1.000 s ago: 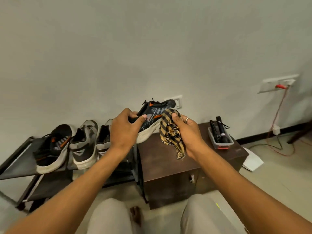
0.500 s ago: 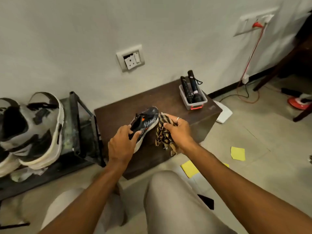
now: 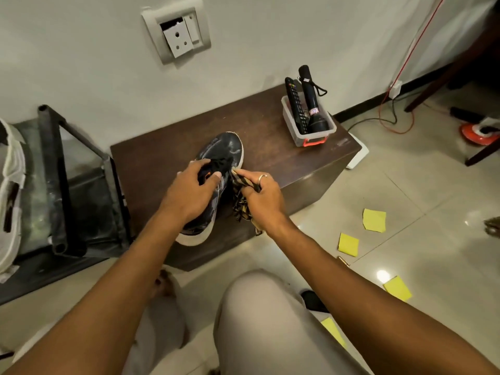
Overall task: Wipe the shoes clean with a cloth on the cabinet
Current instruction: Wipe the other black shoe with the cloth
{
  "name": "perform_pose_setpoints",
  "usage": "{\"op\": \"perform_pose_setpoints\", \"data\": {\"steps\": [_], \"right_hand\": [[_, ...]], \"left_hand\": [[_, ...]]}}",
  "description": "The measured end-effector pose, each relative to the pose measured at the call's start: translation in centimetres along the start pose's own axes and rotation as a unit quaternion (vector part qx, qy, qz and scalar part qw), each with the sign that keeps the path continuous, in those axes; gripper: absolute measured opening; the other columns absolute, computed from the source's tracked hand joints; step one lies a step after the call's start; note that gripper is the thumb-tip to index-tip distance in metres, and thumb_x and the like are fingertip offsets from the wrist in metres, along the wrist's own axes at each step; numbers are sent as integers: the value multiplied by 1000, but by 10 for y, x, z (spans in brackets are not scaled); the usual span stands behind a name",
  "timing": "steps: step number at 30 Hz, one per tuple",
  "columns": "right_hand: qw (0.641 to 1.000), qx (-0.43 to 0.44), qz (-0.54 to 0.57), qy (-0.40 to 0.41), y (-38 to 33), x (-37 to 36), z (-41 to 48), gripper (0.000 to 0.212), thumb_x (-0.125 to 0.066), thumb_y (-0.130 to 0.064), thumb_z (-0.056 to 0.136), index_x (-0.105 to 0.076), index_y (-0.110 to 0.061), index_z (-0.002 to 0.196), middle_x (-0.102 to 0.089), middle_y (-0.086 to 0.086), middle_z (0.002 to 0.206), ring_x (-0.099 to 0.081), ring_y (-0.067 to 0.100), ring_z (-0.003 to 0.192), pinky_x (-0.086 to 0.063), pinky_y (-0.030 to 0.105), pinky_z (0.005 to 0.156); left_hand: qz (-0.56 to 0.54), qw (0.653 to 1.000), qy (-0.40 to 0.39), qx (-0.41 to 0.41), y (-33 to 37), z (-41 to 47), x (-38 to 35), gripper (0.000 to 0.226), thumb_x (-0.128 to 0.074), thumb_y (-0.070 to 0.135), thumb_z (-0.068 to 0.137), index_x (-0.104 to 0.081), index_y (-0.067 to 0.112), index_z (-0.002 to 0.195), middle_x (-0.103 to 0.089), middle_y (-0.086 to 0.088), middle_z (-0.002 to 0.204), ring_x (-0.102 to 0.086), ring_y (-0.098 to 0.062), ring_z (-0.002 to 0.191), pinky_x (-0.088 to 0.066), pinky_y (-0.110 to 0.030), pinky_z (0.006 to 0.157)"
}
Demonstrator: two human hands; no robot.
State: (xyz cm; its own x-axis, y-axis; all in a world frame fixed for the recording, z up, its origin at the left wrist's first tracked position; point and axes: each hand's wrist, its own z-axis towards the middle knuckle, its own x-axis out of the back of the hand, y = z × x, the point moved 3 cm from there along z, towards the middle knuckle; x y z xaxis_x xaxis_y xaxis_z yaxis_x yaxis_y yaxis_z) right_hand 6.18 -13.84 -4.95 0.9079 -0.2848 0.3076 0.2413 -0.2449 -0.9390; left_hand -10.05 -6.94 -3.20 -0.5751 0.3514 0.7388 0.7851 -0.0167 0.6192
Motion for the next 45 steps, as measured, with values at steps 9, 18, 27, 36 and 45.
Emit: {"op": "perform_pose_setpoints", "data": {"steps": [9,18,27,36,45], "right_hand": [[990,136,-33,7,3,-35,6,28,-65,-22,100,-72,-17,126,-51,-2,127,-56,5,117,-49,18,97],[974,209,-81,43,11,-26,30,21,-69,-3,94,-77,-4,114,-61,6,113,-62,11,101,-56,29,92],[962,244,-124,17,0,-23,35,22,-72,-5,93,-77,-6,114,-64,3,111,-61,5,99,-52,16,90],[962,253,-103,-17,4,-27,12,21,-72,-6,92,-79,-8,112,-64,2,110,-63,8,96,-54,23,86],[956,269,-110,-40,2,-31,6,19,-72,-5,92,-78,-6,111,-64,4,111,-63,8,99,-53,20,88]], "left_hand": [[-141,985,-89,-36,-24,26,-3,64,-45,69,96,-43,36,151,-26,4,167,-2,-11,156,-10,-45,125],[-123,990,-67,-24,-22,25,-11,54,-35,51,107,-25,38,159,3,9,170,-10,-12,155,-16,-27,110],[-118,991,-59,-9,-17,25,-9,51,-33,48,109,-29,36,158,1,9,171,-13,-17,155,-16,-36,120],[-124,991,-44,-7,-11,21,-10,47,-32,46,109,-33,36,155,-2,9,171,-16,-17,155,-19,-31,113],[-121,992,-40,-2,-13,23,-9,47,-31,46,109,-34,37,155,-3,7,171,-16,-15,155,-18,-27,107]]}}
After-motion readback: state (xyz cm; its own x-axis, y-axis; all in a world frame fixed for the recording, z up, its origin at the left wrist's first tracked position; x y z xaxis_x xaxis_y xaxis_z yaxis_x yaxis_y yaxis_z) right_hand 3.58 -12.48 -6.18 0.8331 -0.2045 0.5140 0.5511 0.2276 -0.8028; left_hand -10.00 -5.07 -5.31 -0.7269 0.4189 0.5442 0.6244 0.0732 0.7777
